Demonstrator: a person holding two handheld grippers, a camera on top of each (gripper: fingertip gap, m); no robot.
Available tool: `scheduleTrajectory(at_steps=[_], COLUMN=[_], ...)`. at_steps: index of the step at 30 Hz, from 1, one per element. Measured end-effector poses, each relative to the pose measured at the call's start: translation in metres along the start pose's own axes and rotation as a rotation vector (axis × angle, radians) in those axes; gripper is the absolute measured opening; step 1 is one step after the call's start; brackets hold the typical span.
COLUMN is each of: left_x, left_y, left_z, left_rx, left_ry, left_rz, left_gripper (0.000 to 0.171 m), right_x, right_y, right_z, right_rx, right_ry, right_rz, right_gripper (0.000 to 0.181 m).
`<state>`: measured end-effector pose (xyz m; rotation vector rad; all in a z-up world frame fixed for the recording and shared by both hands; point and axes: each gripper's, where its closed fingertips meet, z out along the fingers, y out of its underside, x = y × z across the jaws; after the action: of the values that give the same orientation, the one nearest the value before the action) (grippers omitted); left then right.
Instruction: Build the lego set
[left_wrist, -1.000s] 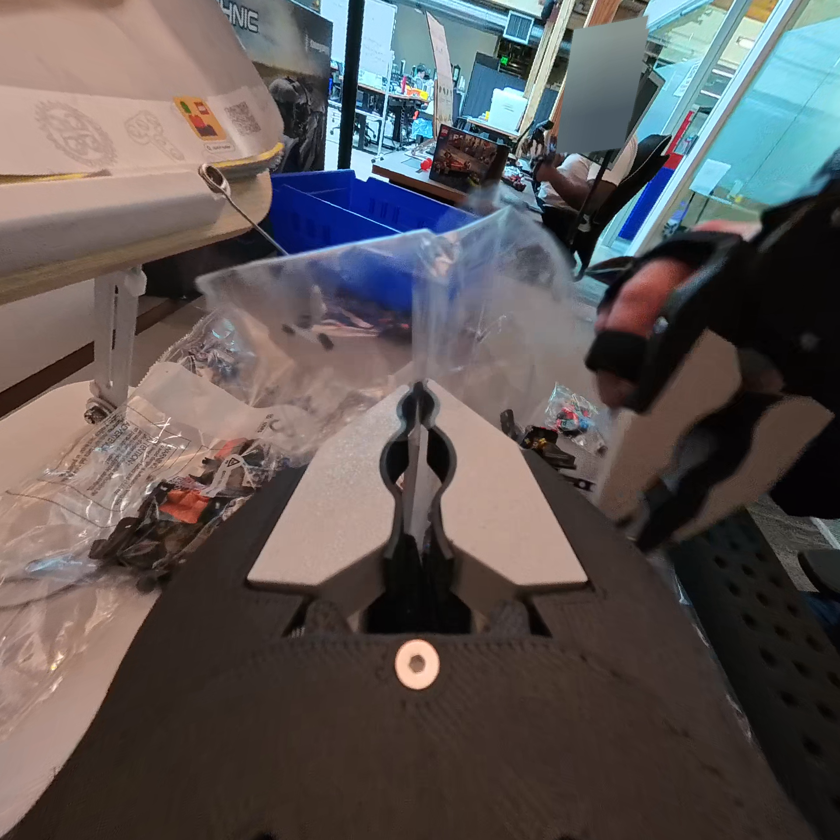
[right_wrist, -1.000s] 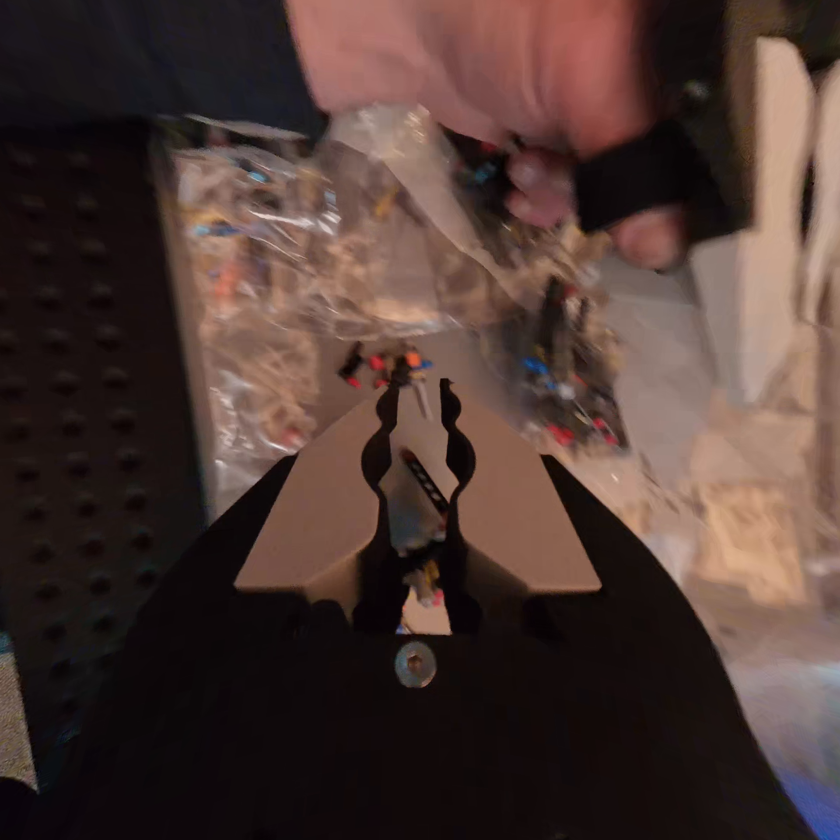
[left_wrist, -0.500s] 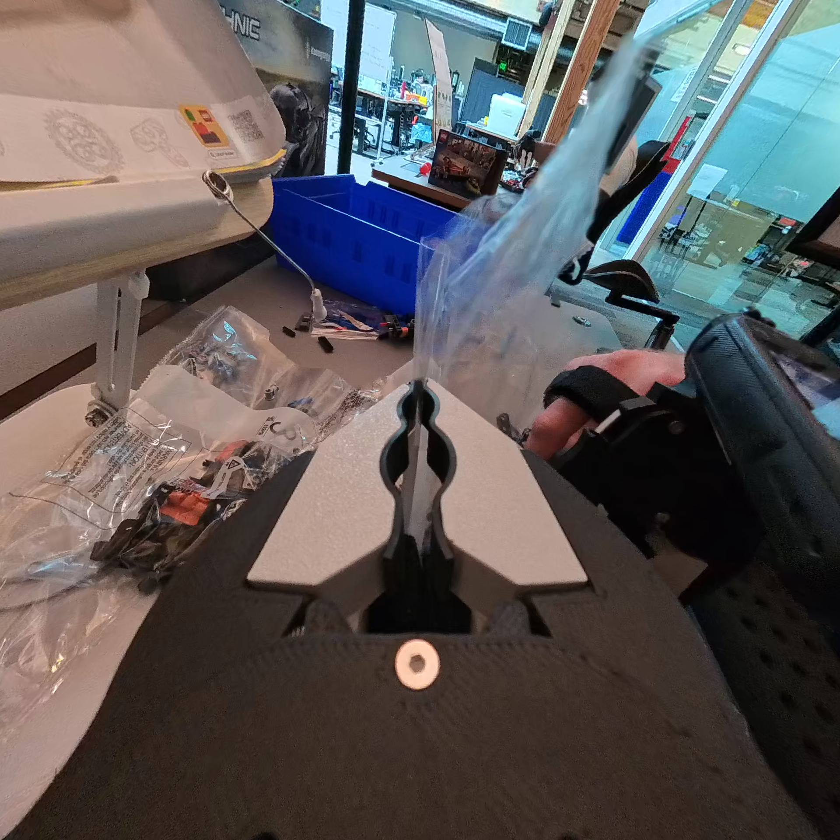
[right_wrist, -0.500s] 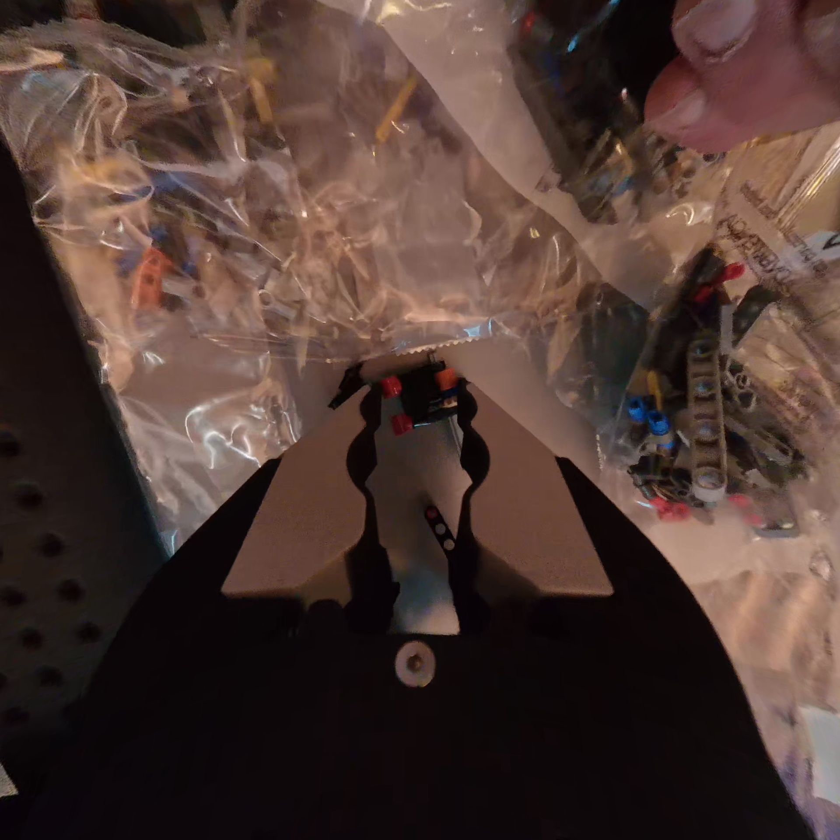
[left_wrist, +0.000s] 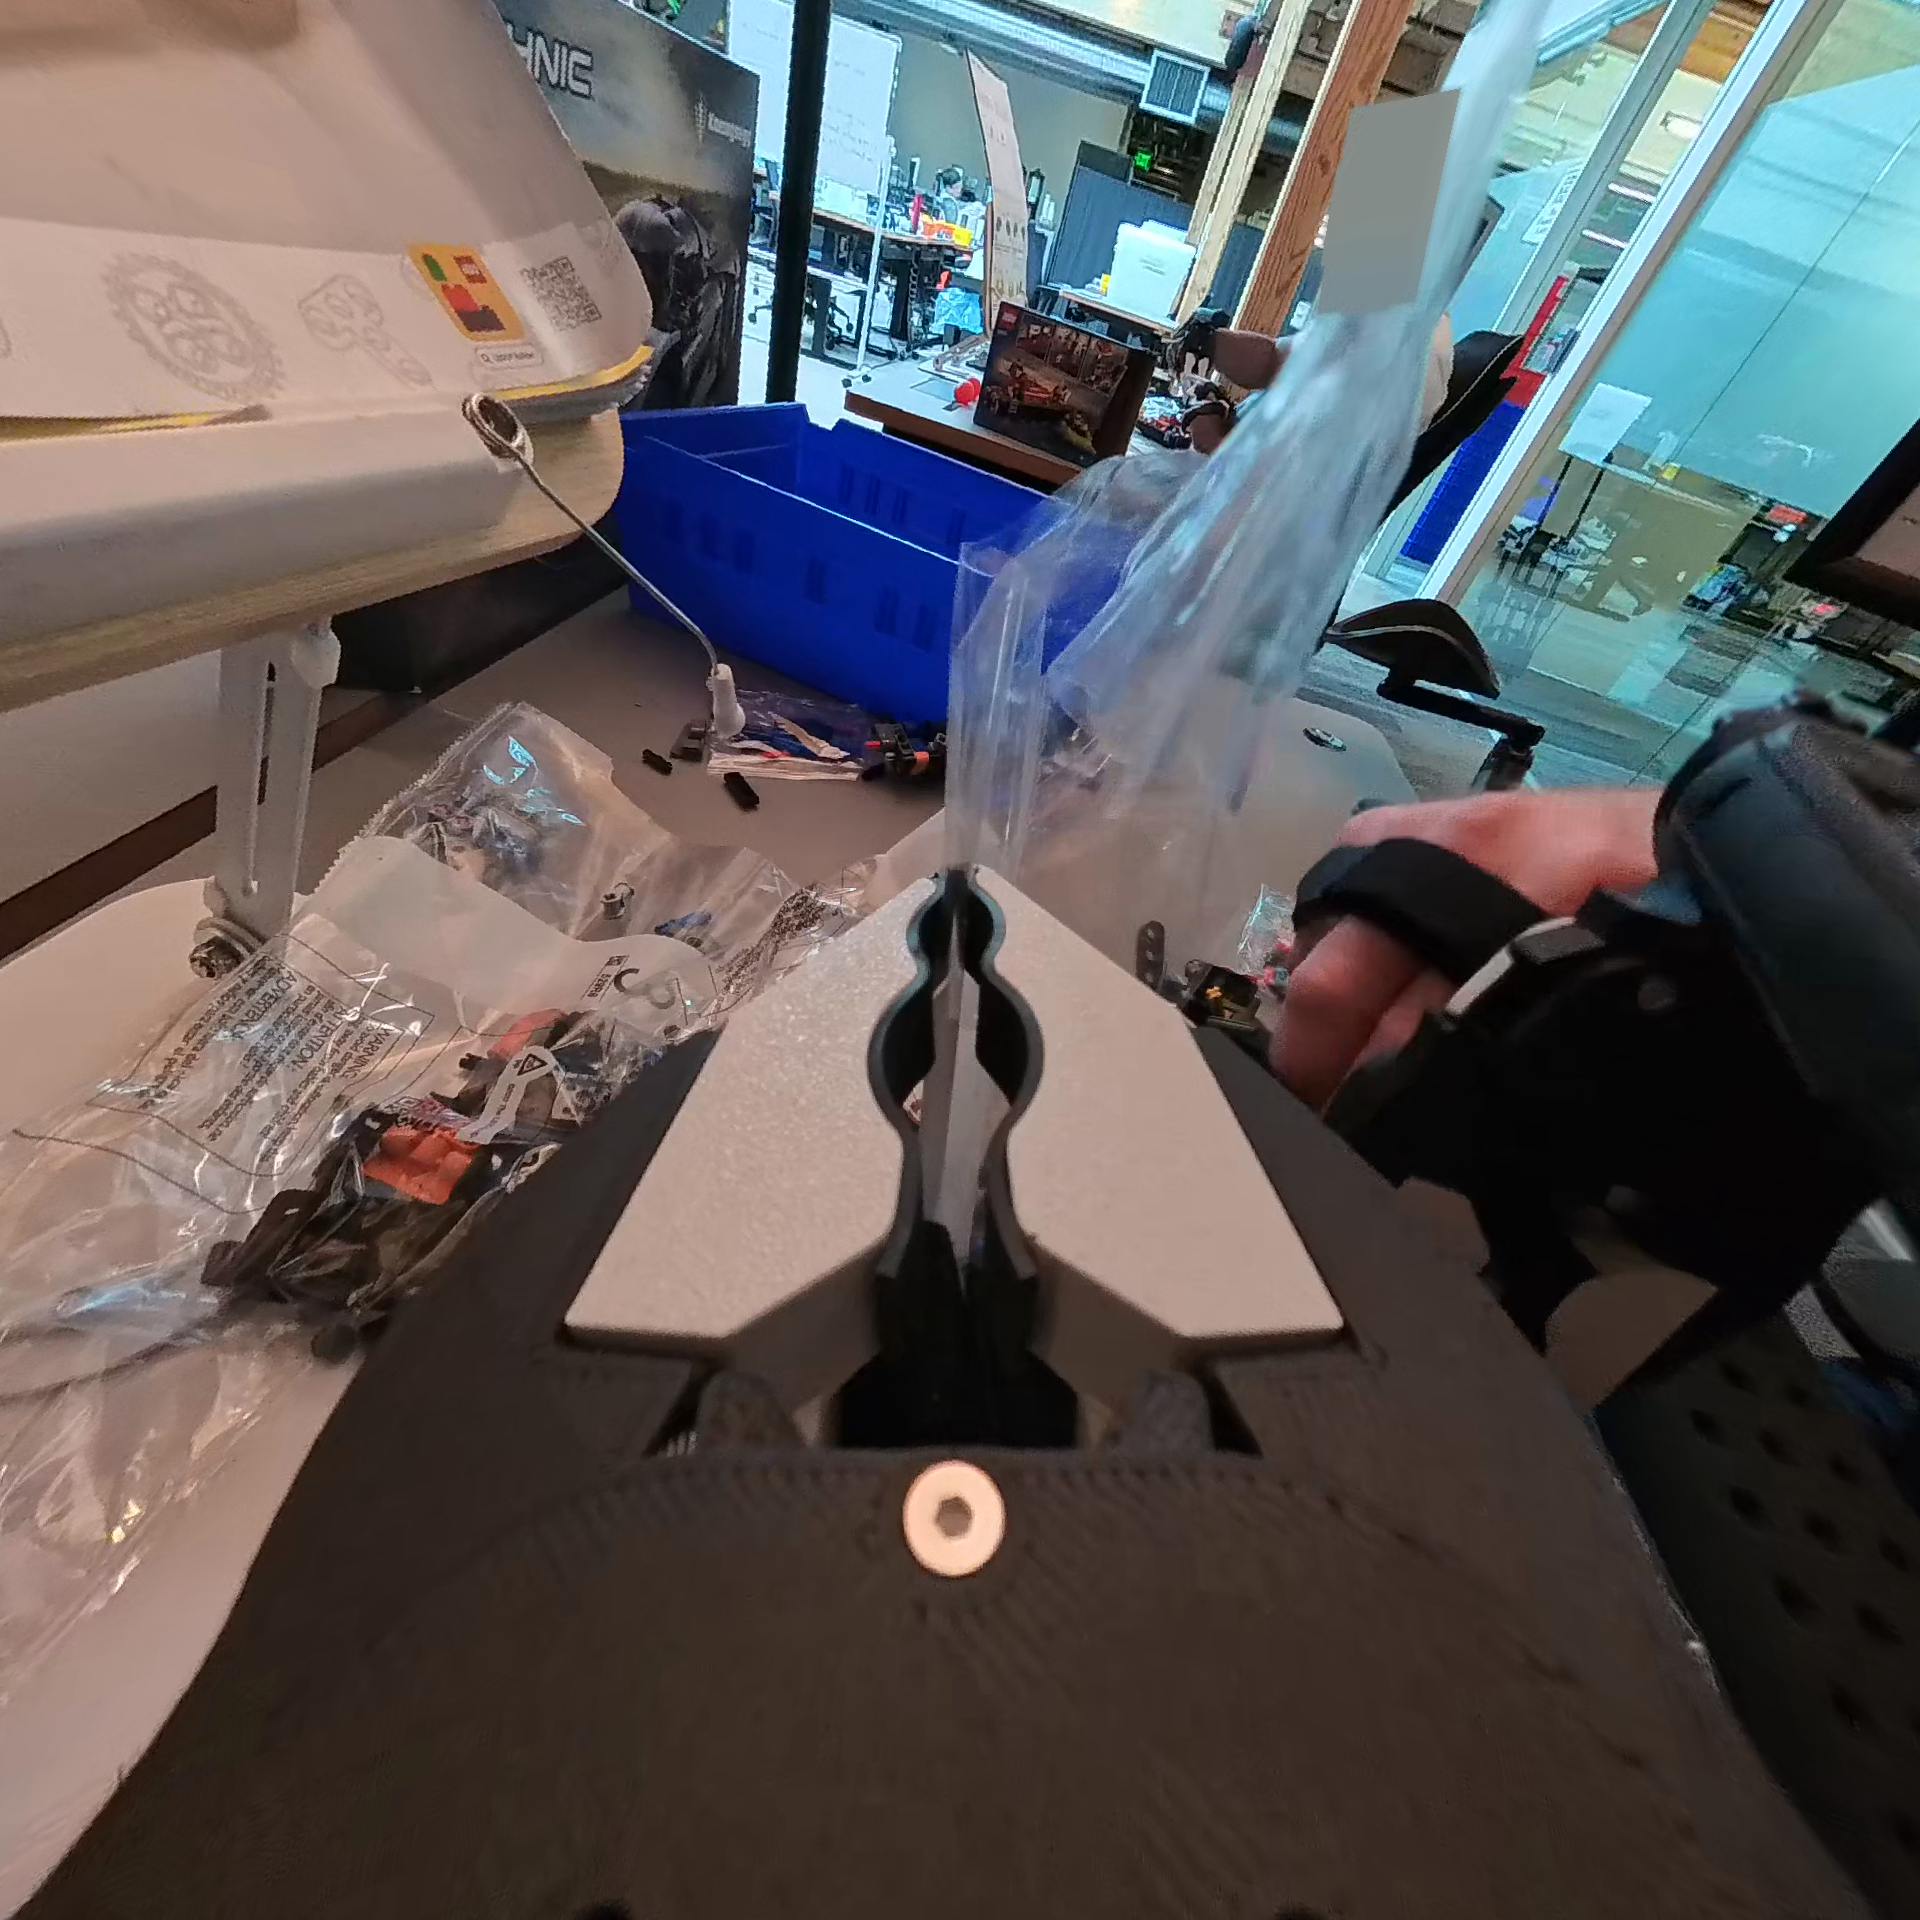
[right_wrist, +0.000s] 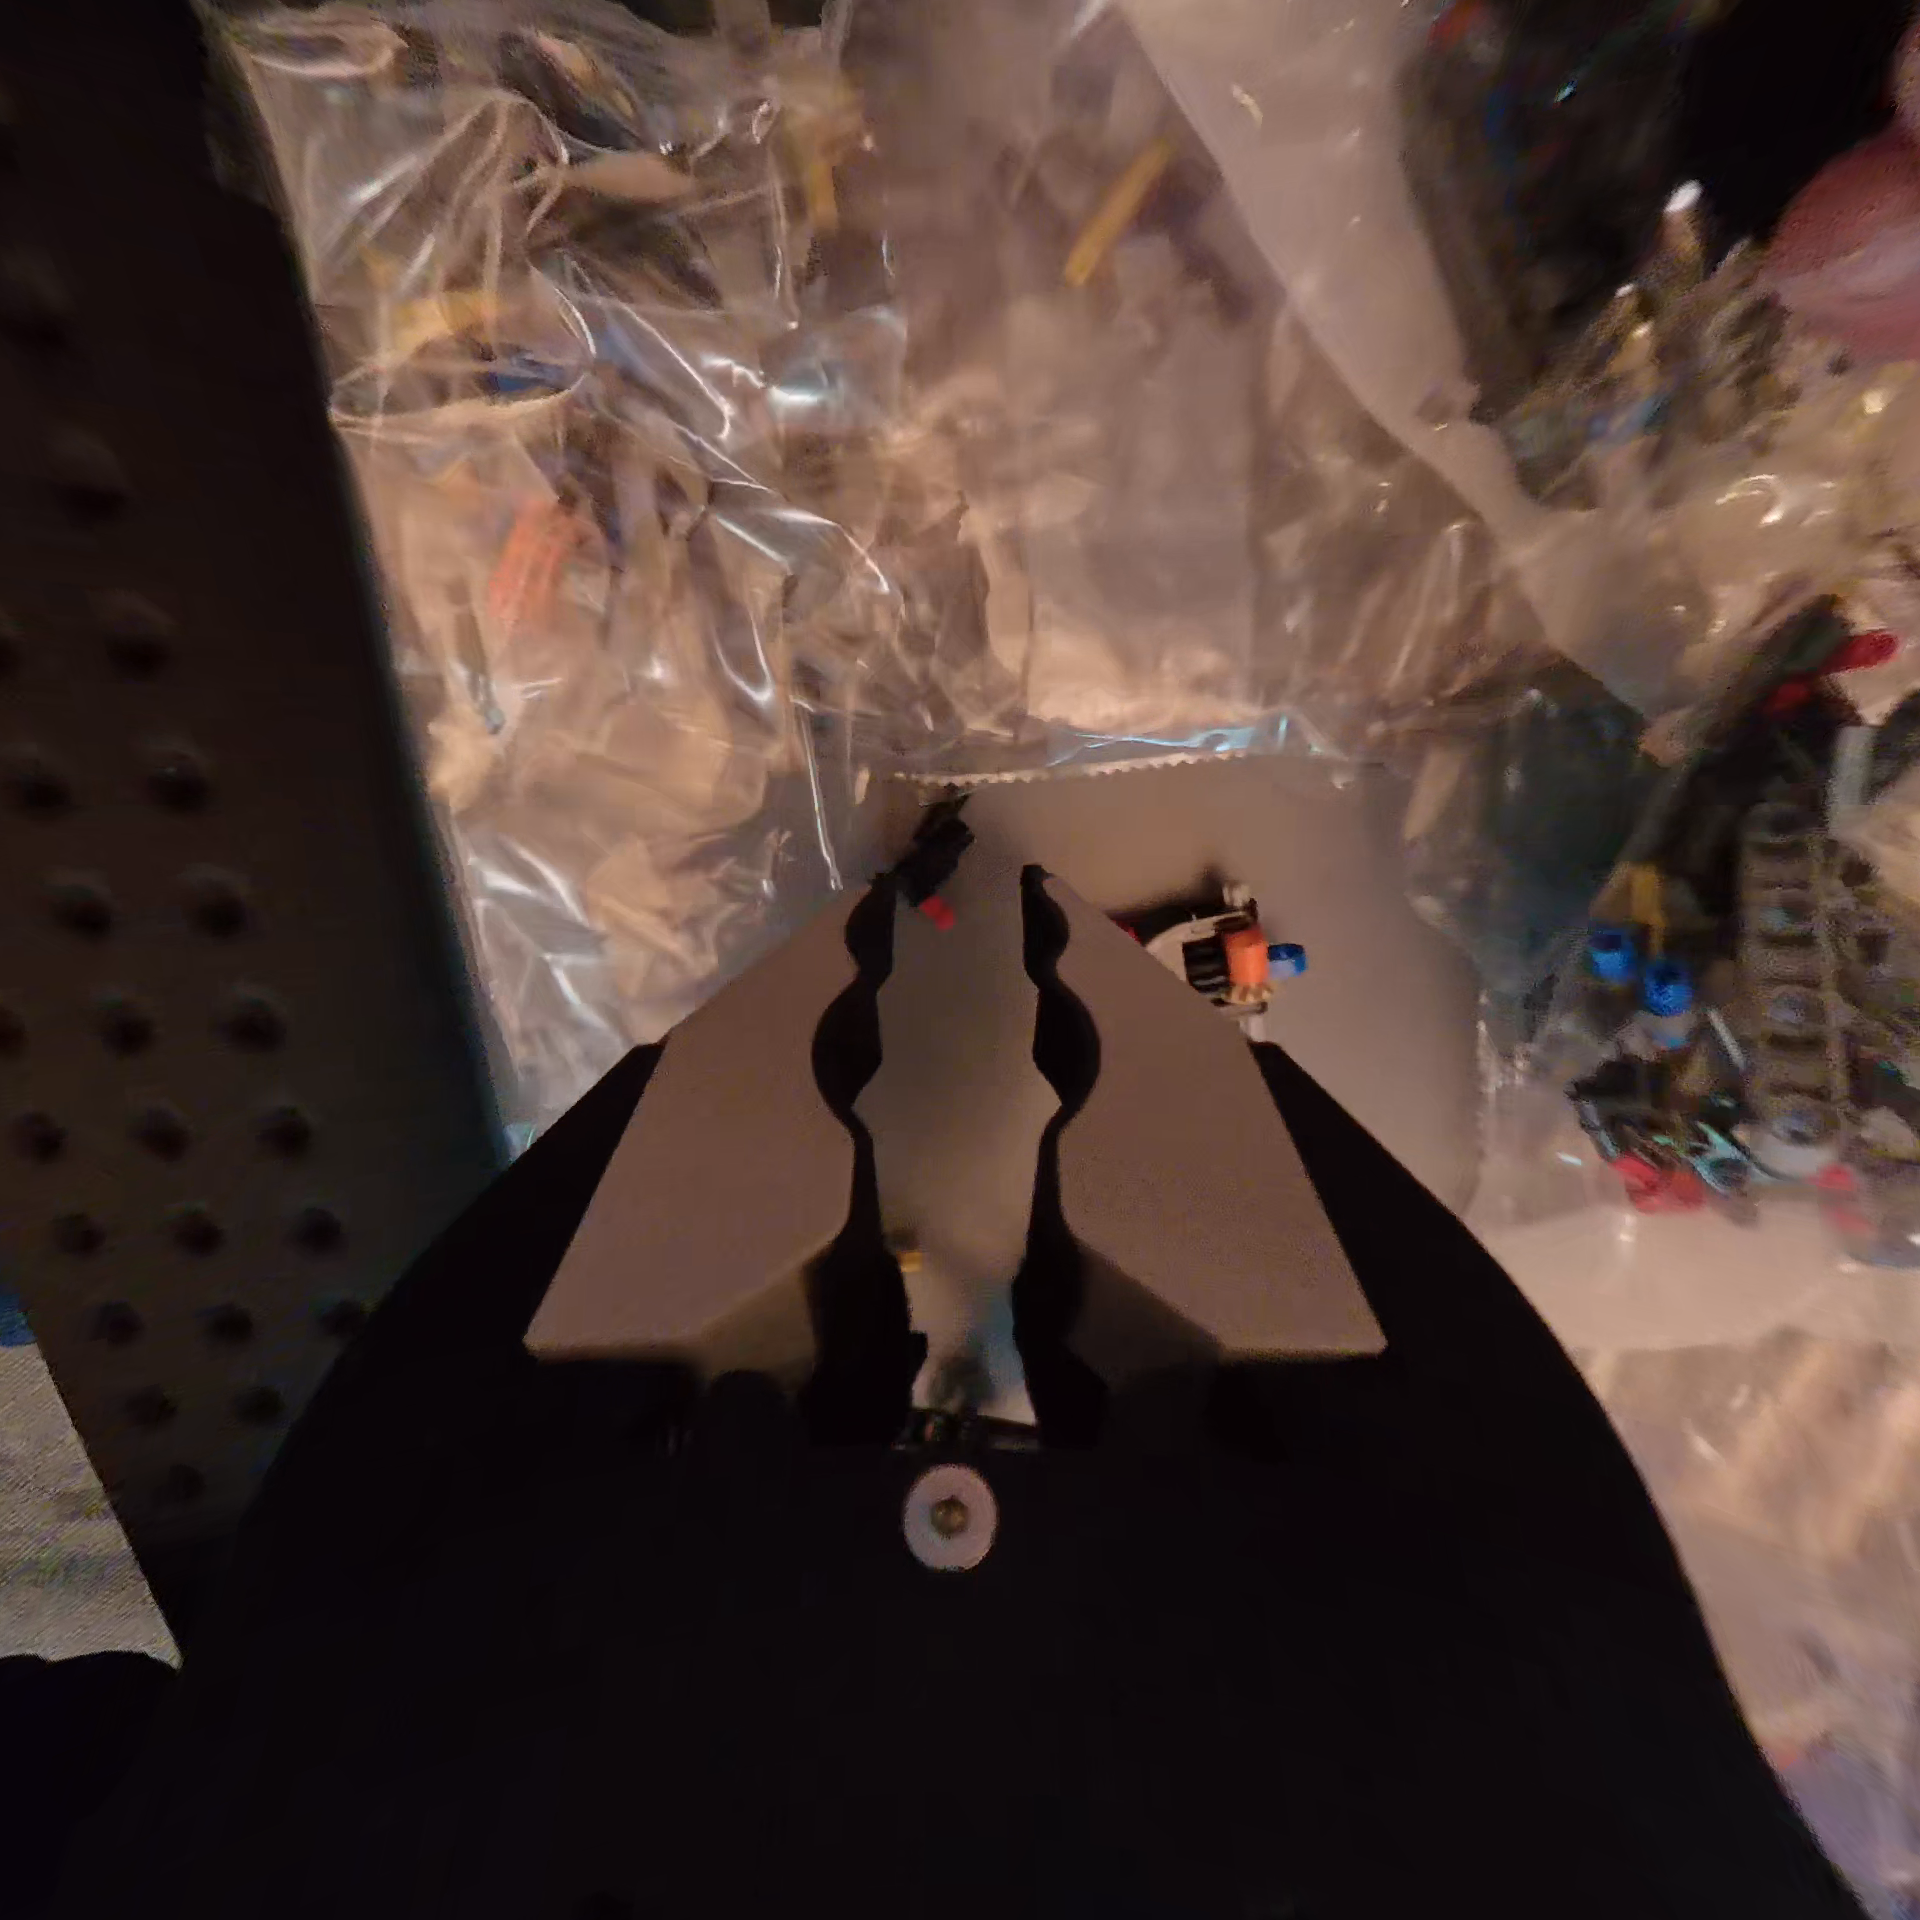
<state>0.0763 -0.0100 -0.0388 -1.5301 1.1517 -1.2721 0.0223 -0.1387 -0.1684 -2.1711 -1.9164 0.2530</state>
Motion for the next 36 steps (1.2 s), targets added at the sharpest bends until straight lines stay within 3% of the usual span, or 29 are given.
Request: scheduleTrajectory(at_steps=[6, 14, 23, 30, 36], left_x=[-0.001, -0.001, -0.002, -0.001, -0.001], left_y=[-0.001, -0.001, -0.003, -0.007, -0.007], left_z=[-0.002, -0.002, -0.003, -0.005, -0.005], left_rx=[0.005, 0.009, 0.02, 0.046, 0.047], left_ry=[-0.001, -0.003, -0.001, 0.01, 0.01], left_rz=[-0.002, -0.003, -0.01, -0.021, -0.018], left_gripper=[0.0, 0.0, 0.0, 0.0, 0.0], right_x=[0.0, 0.015, 0.086, 0.127, 0.136], right_y=[0.0, -0.003, 0.001, 0.026, 0.04], right_z=[0.005, -0.034, -0.147, -0.162, -0.148], right_rx=[0.007, 0.171, 0.532, 0.497, 0.388], right_ry=[-0.007, 0.044, 0.314, 0.507, 0.551], right_rz=[-0.002, 0.039, 0.232, 0.359, 0.405], right_gripper=[0.014, 0.014, 0.014, 0.014, 0.022])
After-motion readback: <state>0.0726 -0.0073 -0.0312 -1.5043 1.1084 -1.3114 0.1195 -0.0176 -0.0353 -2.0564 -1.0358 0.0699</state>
